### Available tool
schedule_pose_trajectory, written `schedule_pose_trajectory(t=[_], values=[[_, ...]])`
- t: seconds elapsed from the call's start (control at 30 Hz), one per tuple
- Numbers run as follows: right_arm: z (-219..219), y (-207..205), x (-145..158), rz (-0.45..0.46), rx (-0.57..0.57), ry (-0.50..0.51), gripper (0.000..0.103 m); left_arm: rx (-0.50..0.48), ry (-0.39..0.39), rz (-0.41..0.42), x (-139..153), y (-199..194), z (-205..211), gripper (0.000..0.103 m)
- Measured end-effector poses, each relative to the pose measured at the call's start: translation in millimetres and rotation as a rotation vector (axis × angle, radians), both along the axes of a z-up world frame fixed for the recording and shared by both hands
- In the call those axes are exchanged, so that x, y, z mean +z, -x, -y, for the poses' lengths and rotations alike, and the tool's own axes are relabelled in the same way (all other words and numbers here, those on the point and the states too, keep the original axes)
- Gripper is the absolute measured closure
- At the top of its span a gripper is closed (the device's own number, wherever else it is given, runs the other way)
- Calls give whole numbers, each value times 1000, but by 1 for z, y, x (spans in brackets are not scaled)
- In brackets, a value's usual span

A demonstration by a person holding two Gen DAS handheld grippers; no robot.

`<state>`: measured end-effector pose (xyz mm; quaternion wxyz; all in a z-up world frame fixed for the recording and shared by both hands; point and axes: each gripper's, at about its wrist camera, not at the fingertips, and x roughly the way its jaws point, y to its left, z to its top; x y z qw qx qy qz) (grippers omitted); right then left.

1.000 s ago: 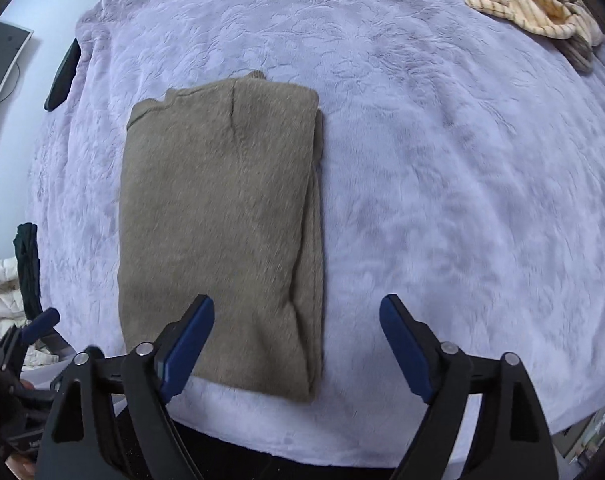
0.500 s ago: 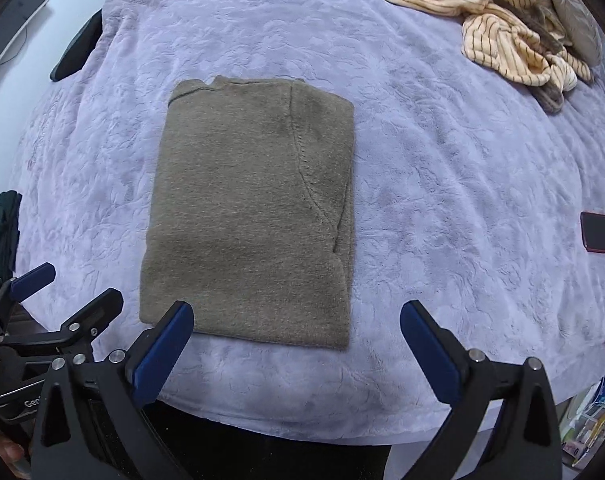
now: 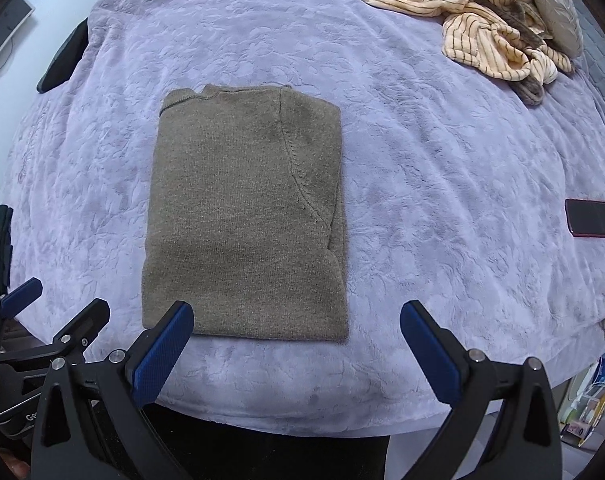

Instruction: Fold small clothes

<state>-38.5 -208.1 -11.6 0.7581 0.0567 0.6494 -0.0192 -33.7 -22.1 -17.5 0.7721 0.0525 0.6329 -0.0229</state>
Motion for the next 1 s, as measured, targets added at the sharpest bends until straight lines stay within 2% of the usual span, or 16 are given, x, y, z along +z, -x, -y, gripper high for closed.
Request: schedule_pose_trajectory(t=[0.4,1.0], values=[[-7,3,2,-5,3,13,0,5,22,-3,5,3,-1,0],[-8,4,1,-9,-2,20,0,-3,0,14,9,3,-2,0]])
